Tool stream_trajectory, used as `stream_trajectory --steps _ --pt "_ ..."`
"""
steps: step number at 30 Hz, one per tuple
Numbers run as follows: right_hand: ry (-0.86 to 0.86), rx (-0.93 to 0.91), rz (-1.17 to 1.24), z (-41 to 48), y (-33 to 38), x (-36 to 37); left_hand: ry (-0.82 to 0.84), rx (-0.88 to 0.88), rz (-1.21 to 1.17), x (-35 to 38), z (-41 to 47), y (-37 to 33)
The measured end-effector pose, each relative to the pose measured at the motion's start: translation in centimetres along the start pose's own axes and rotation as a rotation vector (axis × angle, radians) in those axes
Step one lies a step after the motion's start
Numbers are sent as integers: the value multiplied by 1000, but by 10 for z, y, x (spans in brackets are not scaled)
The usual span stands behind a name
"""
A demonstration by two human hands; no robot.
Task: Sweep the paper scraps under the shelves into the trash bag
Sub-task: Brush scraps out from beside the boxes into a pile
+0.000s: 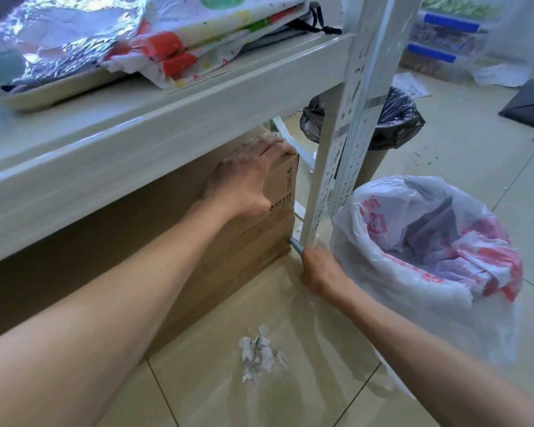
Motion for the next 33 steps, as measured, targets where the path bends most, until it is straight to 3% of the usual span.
stream_trajectory --steps 8,11,16,21,28,33 --pt "-102 184 125 -8 -30 1 -3 -21 -34 0 -1 1" --pt "-61 183 69 -12 -32 -2 10 -33 -57 -2 -1 1" --pt "155 0 -139 -35 0 17 26 -39 -67 -3 0 -1" --pt "222 -185 -233 -52 33 26 30 -41 -65 -4 0 -2" --pt "65 -108 -261 -4 10 -10 31 -43 -66 -2 0 0" --pt "172 -130 -395 6 6 19 27 -41 -63 -2 0 0"
Point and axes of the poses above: each hand's wrist, its own z-axis towards the middle knuckle, its own x-axis out of the palm, y = z × x, the point moved 5 cm from there along z, towards the middle knuckle, and after that the axes turned 13 degrees about -y, right-handed, at the moved point
